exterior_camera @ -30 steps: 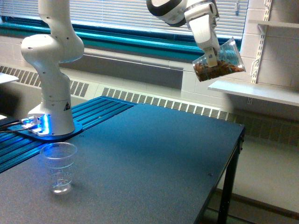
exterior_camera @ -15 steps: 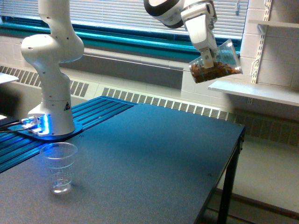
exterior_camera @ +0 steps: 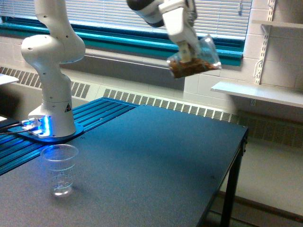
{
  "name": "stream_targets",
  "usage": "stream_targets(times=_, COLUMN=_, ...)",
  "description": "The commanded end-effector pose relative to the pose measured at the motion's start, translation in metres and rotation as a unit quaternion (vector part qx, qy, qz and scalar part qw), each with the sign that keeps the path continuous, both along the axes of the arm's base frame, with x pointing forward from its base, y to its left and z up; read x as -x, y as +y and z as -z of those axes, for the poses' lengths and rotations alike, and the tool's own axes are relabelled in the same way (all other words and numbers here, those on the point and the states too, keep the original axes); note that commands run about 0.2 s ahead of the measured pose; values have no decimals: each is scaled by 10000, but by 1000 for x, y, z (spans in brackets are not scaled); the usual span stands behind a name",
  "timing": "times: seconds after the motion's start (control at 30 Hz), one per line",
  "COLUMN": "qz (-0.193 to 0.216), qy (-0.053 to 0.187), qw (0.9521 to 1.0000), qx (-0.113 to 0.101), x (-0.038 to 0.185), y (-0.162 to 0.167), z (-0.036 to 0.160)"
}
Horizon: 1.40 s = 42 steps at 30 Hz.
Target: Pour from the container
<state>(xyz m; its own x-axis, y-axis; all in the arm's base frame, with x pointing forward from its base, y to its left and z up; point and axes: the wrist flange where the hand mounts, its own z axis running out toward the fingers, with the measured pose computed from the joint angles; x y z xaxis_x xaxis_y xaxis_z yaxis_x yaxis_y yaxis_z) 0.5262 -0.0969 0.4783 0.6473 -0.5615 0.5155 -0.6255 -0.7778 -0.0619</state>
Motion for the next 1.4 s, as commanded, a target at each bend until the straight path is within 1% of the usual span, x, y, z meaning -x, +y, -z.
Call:
stream_targets(times=0.03, qz=647, qy=-15, qw=9979, qx=22, x=36, y=-46, z=6)
stream_targets(times=0.23, qz=958, qy=77, qw=9953, qx=67, x=72, y=-71, z=18)
stream_targets(times=0.4, qz=1194, qy=202, qw=9926, qx=8, x=102, y=-88, z=33)
stream_targets(times=0.6, qz=1380, qy=251, qw=9901, qx=-61, x=129, y=-101, z=42)
stream_targets(times=0.73, qz=1518, qy=349, qw=9878, qx=-91, x=149, y=-111, z=51)
stream_targets(times=0.97, qz=1683, qy=469, qw=9845, qx=-174, x=182, y=-121, z=63)
stream_targets(times=1.23, qz=1949, qy=630, qw=9784, qx=-268, x=219, y=-132, z=80)
stream_targets(times=1.4, qz=2077, qy=723, qw=9748, qx=-386, x=238, y=-134, z=92)
